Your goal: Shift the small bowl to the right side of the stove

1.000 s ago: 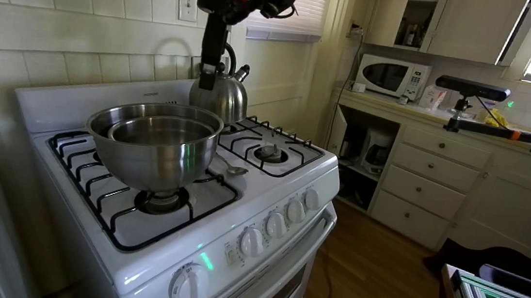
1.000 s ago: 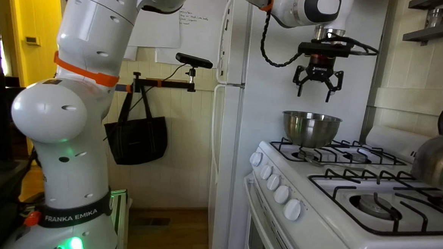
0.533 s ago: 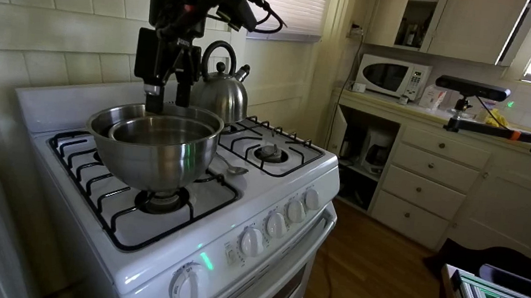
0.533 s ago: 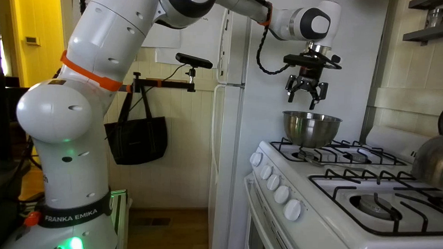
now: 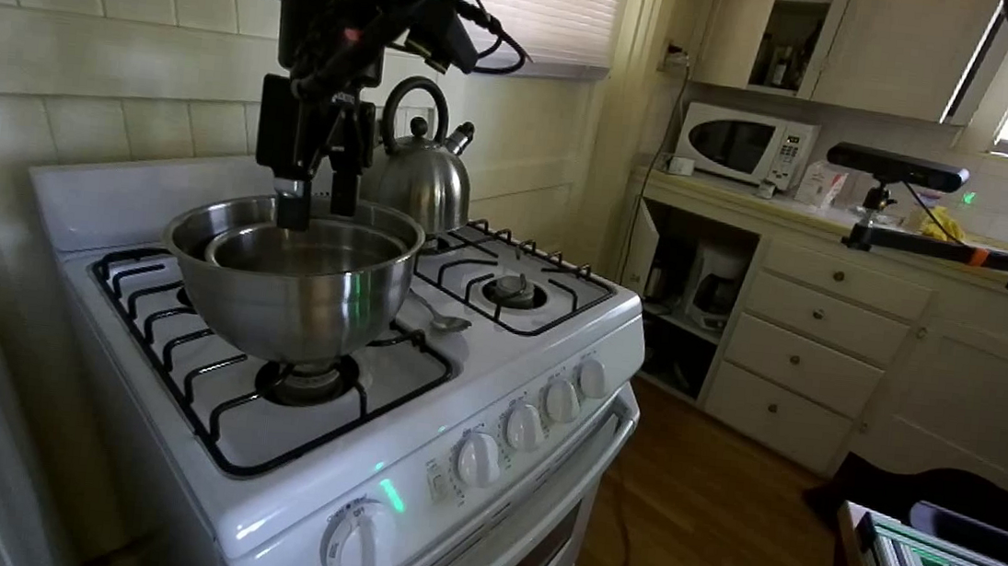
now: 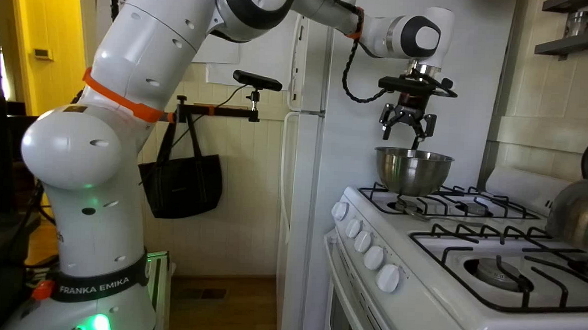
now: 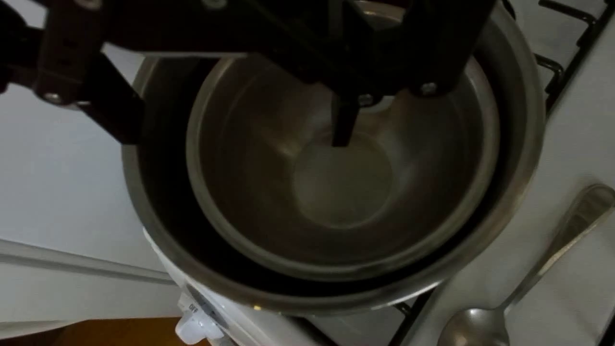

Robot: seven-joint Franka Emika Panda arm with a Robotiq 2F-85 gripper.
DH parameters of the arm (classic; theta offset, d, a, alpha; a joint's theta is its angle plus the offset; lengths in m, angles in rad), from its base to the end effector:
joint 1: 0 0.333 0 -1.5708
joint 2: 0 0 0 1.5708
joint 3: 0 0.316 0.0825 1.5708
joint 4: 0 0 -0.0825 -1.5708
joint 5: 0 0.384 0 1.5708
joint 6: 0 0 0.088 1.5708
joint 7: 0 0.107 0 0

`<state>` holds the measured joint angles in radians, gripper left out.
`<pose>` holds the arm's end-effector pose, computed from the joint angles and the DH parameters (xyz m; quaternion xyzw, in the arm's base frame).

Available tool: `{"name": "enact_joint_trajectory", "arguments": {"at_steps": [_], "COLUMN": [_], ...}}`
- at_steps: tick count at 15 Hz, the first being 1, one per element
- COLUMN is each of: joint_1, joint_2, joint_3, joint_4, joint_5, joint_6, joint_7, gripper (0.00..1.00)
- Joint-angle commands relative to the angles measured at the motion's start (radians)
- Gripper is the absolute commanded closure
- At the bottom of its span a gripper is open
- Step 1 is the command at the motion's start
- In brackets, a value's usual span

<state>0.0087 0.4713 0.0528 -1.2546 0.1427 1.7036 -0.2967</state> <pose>0.6932 0.0483 0.4920 -0.9828 -0.1648 0.0010 0.0832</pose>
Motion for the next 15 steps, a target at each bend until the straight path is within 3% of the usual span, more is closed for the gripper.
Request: {"name": "enact_joint_trajectory", "arguments": {"at_steps": [1, 11, 15], "joint_1": [-0.020, 0.001, 0.024], "joint_2": [0.051, 0.130, 0.146], "joint_3": [0.019, 0.023, 0.015], "joint_4": [0.036, 0.112, 0.129], "joint_5": [-0.001, -0.026, -0.031], "joint_6": [-0.007, 0.002, 0.019], "joint_7": [-0.061, -0.042, 0.065], "gripper": [0.00, 0.00, 0.00]}}
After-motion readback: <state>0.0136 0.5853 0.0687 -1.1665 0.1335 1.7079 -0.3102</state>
